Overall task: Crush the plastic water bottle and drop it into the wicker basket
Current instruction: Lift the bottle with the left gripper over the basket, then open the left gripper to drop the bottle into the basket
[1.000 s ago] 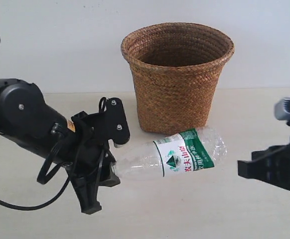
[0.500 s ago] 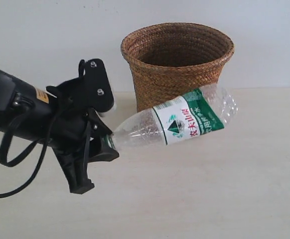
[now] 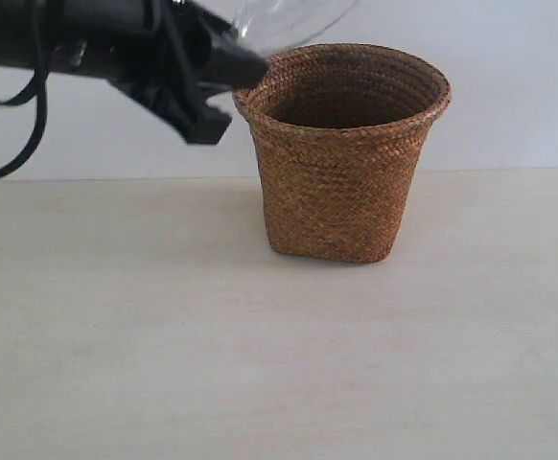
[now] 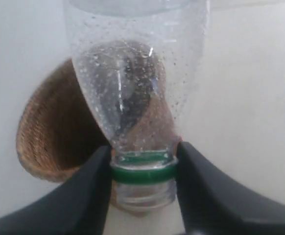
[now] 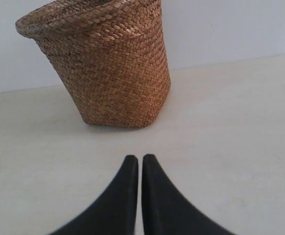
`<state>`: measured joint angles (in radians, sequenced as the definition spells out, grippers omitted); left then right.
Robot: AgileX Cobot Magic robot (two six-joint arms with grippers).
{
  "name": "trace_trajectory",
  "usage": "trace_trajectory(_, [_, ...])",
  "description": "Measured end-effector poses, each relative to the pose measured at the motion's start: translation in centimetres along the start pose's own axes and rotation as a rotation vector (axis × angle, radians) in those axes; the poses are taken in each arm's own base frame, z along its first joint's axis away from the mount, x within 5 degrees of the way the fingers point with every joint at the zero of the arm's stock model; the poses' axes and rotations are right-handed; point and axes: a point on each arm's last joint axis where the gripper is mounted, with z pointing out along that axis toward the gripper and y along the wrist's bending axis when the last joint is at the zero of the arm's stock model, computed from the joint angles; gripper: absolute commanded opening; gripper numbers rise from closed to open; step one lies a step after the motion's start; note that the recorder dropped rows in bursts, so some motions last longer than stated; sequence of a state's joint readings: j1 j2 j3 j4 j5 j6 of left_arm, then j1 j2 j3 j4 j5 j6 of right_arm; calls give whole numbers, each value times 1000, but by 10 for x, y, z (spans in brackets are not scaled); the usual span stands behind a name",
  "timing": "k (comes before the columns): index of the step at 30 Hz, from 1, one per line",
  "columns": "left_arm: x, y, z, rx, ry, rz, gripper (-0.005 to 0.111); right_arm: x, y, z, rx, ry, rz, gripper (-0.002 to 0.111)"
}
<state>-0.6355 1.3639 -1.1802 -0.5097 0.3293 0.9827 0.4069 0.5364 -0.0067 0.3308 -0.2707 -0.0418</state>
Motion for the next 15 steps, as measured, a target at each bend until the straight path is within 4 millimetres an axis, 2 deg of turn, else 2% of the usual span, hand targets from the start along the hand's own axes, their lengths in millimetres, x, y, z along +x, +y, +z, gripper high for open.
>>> trace_trajectory(3, [-16, 12, 13, -36, -47, -21, 4, 0, 0, 0, -1, 0, 2, 0])
trace_trajectory(6, [-24, 22, 34, -72, -72, -40, 4, 0, 0, 0, -1, 0, 2, 0])
trace_trajectory(12, [-19, 35, 85, -141, -90, -82, 4, 0, 0, 0, -1, 0, 2, 0])
trace_trajectory(15, [-12, 39, 106, -188, -106, -123, 17, 0, 0, 0, -1, 0, -1, 0])
